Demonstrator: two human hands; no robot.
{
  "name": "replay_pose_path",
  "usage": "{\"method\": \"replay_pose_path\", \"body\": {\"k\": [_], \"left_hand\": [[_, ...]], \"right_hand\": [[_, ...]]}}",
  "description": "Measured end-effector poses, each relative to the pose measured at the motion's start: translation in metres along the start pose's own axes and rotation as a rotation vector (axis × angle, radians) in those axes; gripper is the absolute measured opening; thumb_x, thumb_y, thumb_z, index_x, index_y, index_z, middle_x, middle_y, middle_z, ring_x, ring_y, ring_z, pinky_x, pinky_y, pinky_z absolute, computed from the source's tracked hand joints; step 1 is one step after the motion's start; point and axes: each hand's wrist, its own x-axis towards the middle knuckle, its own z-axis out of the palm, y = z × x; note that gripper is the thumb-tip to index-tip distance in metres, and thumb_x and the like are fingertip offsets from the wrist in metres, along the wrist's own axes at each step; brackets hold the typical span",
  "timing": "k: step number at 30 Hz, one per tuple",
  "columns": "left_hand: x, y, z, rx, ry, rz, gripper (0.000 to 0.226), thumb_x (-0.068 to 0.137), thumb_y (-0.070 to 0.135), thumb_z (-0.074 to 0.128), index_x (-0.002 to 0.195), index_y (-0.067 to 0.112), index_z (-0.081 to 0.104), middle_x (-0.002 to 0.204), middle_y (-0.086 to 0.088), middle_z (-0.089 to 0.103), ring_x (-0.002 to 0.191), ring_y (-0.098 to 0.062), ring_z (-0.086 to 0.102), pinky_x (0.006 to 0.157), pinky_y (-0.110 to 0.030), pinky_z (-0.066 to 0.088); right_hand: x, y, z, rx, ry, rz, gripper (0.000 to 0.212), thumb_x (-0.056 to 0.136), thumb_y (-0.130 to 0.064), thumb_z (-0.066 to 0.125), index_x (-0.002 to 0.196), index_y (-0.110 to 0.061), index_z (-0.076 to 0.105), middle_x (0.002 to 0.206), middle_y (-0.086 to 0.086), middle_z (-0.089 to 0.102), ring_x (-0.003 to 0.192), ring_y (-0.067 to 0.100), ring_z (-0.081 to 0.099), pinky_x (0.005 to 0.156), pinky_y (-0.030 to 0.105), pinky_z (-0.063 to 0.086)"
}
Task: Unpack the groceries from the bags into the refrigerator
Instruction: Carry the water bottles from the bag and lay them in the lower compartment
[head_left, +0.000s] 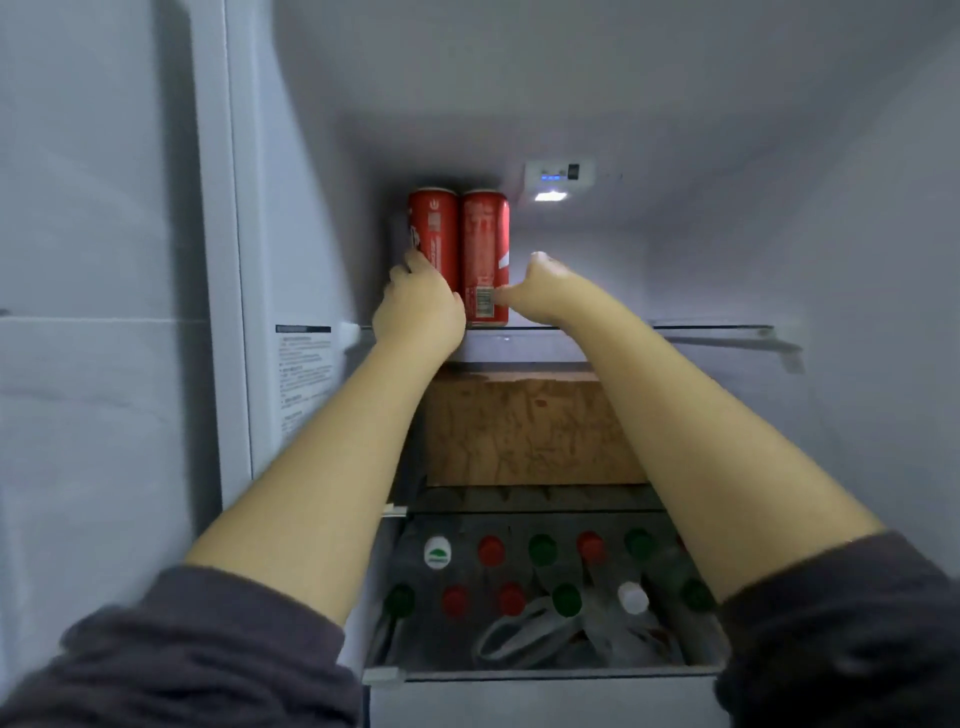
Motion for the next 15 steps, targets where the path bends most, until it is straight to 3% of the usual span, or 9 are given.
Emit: {"method": "replay_pose_path", "body": {"k": [2,4,6,8,10,12,15], "left_hand": [[0.017,0.003,-0.001,-0.071,-0.124,-0.099,0.070,0.093,0.022,0.059,0.147,0.005,0.018,0.141,-0.021,0.041,0.125,-0.038,0.048,0.101,-0.048,0.042],[0.031,0.007,-0.006,-0.251,-0.173,-0.216,0.068,0.090,0.018,0.061,0.144,0.005,0.022,0.140,-0.019,0.044,0.124,-0.037,0.050,0.101,-0.045,0.042],[0.042,0.008,-0.011,-0.464,-0.171,-0.312,0.061,0.089,0.017,0.059,0.141,0.004,0.029,0.136,-0.017,0.050,0.120,-0.035,0.054,0.098,-0.043,0.045],[0.052,0.006,-0.015,-0.641,-0.194,-0.370,0.049,0.090,0.017,0.054,0.136,0.003,0.043,0.126,-0.018,0.059,0.110,-0.034,0.060,0.092,-0.038,0.048],[0.057,0.003,-0.017,-0.776,-0.254,-0.391,0.035,0.091,0.013,0.047,0.124,0.004,0.055,0.108,-0.016,0.065,0.094,-0.031,0.063,0.082,-0.035,0.049],[0.057,0.002,-0.018,-0.867,-0.307,-0.384,0.019,0.093,0.010,0.041,0.104,0.009,0.057,0.089,-0.011,0.061,0.077,-0.025,0.059,0.070,-0.033,0.047],[0.056,0.000,-0.015,-0.945,-0.348,-0.394,0.022,0.098,0.015,0.036,0.086,0.016,0.054,0.085,-0.010,0.060,0.074,-0.024,0.059,0.064,-0.033,0.047]], "right_hand": [[0.020,0.000,-0.003,0.077,-0.136,0.042,0.060,0.095,-0.033,0.062,0.143,-0.007,0.036,0.130,0.010,0.051,0.108,0.023,0.051,0.086,0.033,0.045],[0.039,0.006,-0.004,0.288,-0.241,0.105,0.070,0.091,-0.028,0.068,0.147,-0.007,0.031,0.151,0.013,0.036,0.135,0.030,0.040,0.110,0.042,0.038],[0.055,0.011,-0.002,0.468,-0.327,0.152,0.081,0.088,-0.024,0.072,0.151,-0.007,0.024,0.158,0.016,0.025,0.144,0.033,0.029,0.116,0.046,0.031],[0.068,0.012,0.002,0.586,-0.400,0.169,0.076,0.088,-0.014,0.071,0.149,-0.006,0.026,0.156,0.016,0.028,0.143,0.032,0.032,0.115,0.046,0.033],[0.074,0.009,0.008,0.705,-0.426,0.197,0.060,0.089,-0.004,0.065,0.142,-0.006,0.038,0.141,0.016,0.049,0.126,0.030,0.053,0.101,0.043,0.047],[0.075,0.007,0.014,0.768,-0.440,0.217,0.052,0.089,-0.001,0.064,0.136,-0.008,0.043,0.127,0.015,0.060,0.111,0.029,0.062,0.090,0.041,0.052],[0.077,0.005,0.018,0.779,-0.436,0.209,0.048,0.089,0.000,0.063,0.133,-0.009,0.045,0.123,0.015,0.062,0.107,0.028,0.063,0.085,0.040,0.053]]}}
